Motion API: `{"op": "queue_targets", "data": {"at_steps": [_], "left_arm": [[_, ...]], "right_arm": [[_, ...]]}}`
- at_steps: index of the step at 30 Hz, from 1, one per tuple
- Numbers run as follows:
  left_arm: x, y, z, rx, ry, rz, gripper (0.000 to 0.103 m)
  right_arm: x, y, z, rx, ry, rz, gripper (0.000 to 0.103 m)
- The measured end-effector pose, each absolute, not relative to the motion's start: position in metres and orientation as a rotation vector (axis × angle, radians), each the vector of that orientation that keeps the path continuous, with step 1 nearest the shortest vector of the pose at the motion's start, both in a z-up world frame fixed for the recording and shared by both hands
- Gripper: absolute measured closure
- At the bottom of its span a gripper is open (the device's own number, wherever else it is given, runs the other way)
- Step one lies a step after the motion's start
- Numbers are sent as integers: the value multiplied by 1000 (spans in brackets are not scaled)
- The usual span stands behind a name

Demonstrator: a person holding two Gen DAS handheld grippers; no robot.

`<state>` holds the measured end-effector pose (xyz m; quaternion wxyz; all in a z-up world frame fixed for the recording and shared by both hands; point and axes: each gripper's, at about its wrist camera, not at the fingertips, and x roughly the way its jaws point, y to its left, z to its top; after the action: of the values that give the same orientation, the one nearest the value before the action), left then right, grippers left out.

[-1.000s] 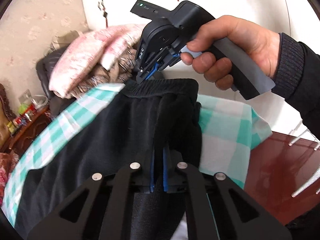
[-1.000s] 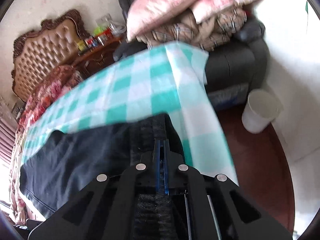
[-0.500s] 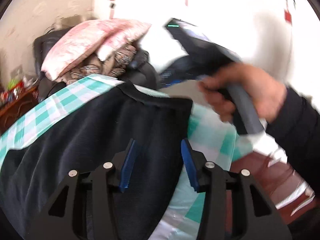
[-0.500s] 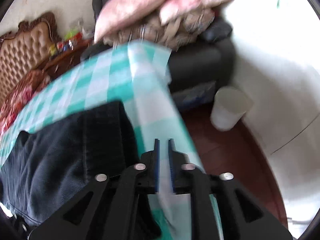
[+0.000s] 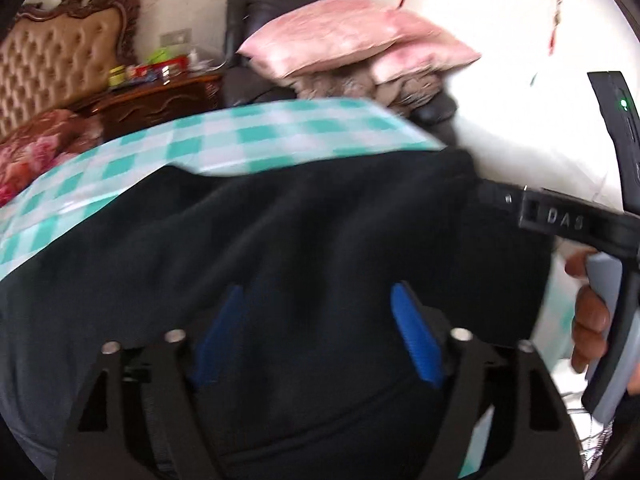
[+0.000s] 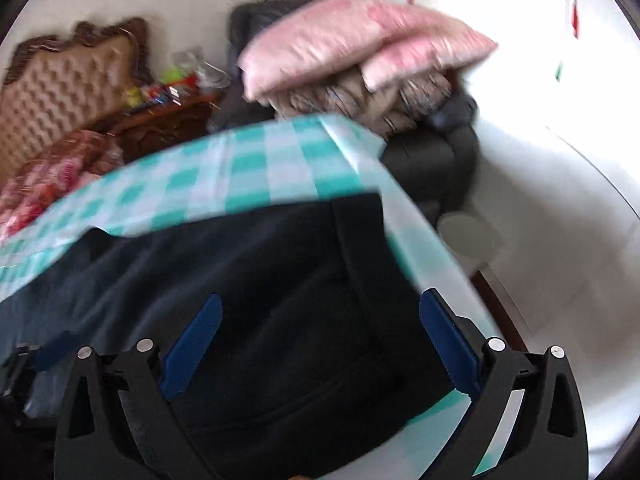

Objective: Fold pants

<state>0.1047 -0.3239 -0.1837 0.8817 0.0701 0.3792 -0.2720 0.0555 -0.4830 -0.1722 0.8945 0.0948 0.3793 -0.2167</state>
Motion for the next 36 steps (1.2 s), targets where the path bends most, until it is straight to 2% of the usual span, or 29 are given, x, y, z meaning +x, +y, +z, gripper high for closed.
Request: {"op": "queue_targets", "data": {"at_steps": [1, 2, 8, 17, 19, 22, 27, 31, 36], "left_arm": [[106, -322, -185, 154, 786, -544, 13], [105, -318, -186, 149, 764, -520, 3], [110, -302, -183, 84, 730, -600, 2], [116, -270, -164, 57, 728, -469, 3], [118, -260, -160, 59, 717, -424, 6], [124, -243, -156, 63, 720, -369, 17], [140, -197, -148, 36, 717, -308, 47], [156, -133, -150, 8, 720, -206, 51], [172, -3, -169, -97, 792, -24, 53]], "right_arm": [[55, -475, -177, 195, 804, -424, 7], [57, -469, -181, 178, 818, -418, 7], [68, -437, -209, -77, 876, -512, 5], [64, -439, -213, -60, 859, -513, 5], [65, -436, -213, -70, 860, -521, 5], [65, -435, -213, -72, 861, -526, 5], [67, -435, -212, -69, 871, -535, 5], [69, -436, -212, -60, 877, -537, 5], [71, -435, -212, -60, 889, -544, 5]]}}
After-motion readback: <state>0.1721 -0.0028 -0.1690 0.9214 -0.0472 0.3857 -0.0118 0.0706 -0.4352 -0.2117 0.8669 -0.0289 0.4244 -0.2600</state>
